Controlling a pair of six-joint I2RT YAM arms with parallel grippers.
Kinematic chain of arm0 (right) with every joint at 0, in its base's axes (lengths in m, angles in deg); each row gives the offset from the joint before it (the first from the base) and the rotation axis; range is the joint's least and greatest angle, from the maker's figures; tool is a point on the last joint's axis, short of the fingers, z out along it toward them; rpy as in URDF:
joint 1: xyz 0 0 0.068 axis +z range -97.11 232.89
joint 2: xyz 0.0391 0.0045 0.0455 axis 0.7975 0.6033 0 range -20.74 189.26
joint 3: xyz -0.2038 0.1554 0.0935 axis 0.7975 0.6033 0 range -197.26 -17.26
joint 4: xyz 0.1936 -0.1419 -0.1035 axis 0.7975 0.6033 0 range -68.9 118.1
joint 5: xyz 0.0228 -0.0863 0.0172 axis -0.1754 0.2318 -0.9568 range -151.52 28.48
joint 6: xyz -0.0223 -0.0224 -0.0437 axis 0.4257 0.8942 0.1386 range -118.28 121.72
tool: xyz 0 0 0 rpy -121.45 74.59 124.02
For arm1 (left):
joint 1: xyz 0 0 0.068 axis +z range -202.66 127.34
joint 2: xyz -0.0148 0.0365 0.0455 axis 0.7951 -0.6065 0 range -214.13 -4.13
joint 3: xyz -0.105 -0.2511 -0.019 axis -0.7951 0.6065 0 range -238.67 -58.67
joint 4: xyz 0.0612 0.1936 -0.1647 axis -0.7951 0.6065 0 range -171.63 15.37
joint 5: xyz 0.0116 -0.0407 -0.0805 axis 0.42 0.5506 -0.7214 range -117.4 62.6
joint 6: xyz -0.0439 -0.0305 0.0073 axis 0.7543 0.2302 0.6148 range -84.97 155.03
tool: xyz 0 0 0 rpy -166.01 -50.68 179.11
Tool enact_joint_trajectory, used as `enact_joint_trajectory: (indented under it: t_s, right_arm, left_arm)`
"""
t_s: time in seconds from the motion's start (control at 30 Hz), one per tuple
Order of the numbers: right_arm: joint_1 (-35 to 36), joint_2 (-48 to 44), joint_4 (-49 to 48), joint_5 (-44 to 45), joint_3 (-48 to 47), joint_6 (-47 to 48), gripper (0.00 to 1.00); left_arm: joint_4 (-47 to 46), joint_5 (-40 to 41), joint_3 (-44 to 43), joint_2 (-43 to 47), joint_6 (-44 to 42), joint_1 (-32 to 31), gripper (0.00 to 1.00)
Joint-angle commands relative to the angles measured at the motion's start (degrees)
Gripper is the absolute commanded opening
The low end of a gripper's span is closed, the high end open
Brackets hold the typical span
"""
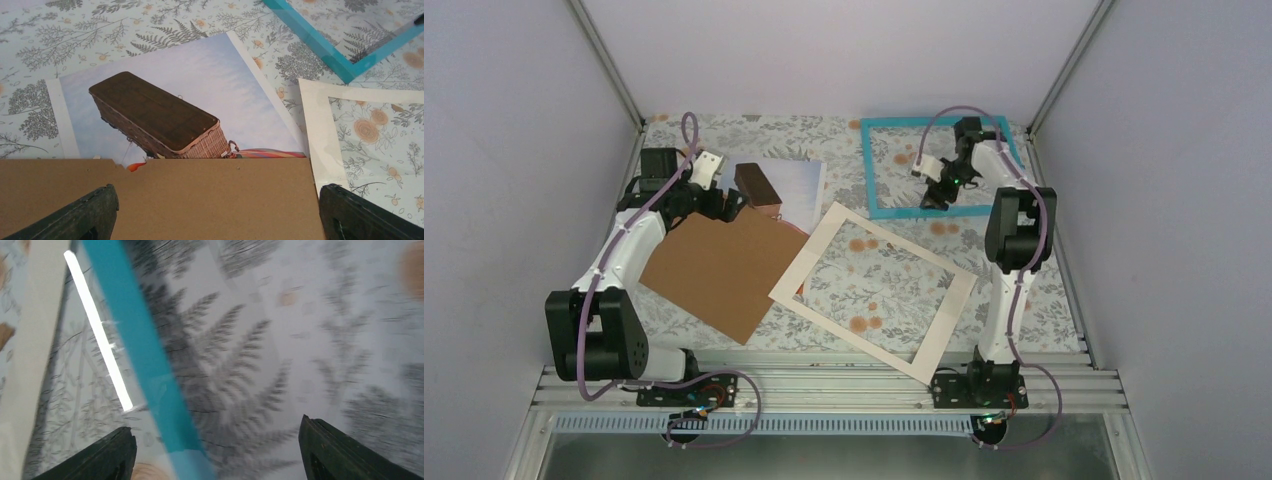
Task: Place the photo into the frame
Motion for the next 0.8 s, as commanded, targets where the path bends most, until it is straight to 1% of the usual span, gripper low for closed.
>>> enact_joint_trajectory:
  t_s: [0.0,0.17,0.27,0.33,0.43,0.53,0.6,0.77]
  right_arm:
    - [-6.54,2.51,5.27,-4.65,-9.34,-4.85,0.79]
    - [-12.91,1.20,0.81,-1.85,-8.19,-11.50,0.75]
    - [-17.86,-0.47,2.94,-3.40,-8.28,-14.87,0.73]
    - [-22.20,-1.90,6.51,-6.78,-6.77,-17.15,0.71]
    - [-27.50,-4.75,9.15,-11.59,-0.96,-21.02,0.69]
    - [-31.16,-7.05,9.46,-16.04,7.46,-25.49,0.65]
    - [-32.35,-7.79,9.21,-18.95,12.13,-28.50,0.63]
    - [-33.32,-9.09,3.26,-22.74,20.95,-35.77,0.64]
  left_arm:
    - [-2.86,-1.78,-1.31,-0.16,0.48,-0.52,1.00]
    - [-3.65,-1.67,-2.34,-1.67,2.23,-0.87,1.00]
    - [-3.92,-1.27,-3.14,-2.17,2.99,-1.01,1.00]
    - [-4.09,-1.20,-3.34,-2.54,3.28,-1.08,1.00]
    - [-4.38,-1.49,-3.36,-3.24,3.79,-1.10,1.00]
    - [-4.31,-1.87,-3.80,-3.87,4.20,-1.19,1.00]
    - [-4.06,-1.88,-4.03,-4.12,4.13,-1.27,1.00]
    - [-3.04,-1.55,-4.54,-4.54,3.54,-1.30,1.00]
